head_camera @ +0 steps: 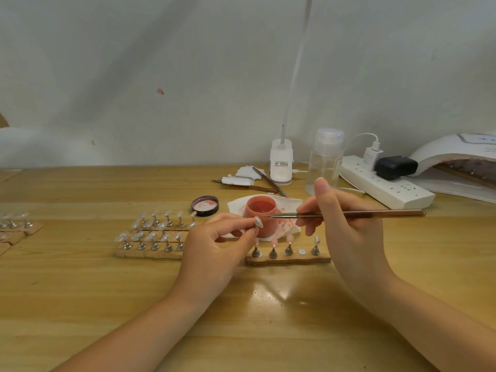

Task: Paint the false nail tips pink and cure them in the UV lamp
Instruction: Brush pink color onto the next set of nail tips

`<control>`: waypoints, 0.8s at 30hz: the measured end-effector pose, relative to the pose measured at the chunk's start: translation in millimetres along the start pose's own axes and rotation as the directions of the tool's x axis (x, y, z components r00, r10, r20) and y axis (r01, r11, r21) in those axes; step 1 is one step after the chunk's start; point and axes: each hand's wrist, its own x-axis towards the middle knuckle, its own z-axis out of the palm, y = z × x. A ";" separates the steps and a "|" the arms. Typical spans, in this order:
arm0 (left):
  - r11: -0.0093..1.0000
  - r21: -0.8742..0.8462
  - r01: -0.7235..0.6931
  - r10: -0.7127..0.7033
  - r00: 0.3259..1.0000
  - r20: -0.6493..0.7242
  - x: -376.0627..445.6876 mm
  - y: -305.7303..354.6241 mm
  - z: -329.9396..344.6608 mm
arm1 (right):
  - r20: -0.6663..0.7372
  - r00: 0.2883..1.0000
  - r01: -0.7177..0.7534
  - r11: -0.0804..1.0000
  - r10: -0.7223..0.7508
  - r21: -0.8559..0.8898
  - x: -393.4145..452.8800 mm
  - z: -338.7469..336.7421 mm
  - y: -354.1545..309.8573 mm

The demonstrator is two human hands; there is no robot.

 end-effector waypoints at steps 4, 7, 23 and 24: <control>1.000 0.012 0.003 -0.003 1.000 0.011 0.1 -0.1 0.1 | 0.076 0.991 0.119 0.990 -0.113 -0.077 -3.8 2.4 0.6; 1.000 0.014 0.004 -0.004 1.000 0.009 -0.2 -0.1 0.2 | 0.078 0.989 0.130 0.988 -0.123 -0.085 -5.7 3.5 2.0; 0.999 0.030 0.038 -0.038 0.999 0.022 -0.9 0.1 -1.0 | 0.041 0.991 0.128 0.991 -0.127 -0.039 -7.5 1.3 3.1; 0.999 0.027 0.040 -0.040 0.999 0.020 -1.0 0.0 -1.0 | 0.034 0.992 0.125 0.992 -0.124 -0.029 -7.6 0.7 3.0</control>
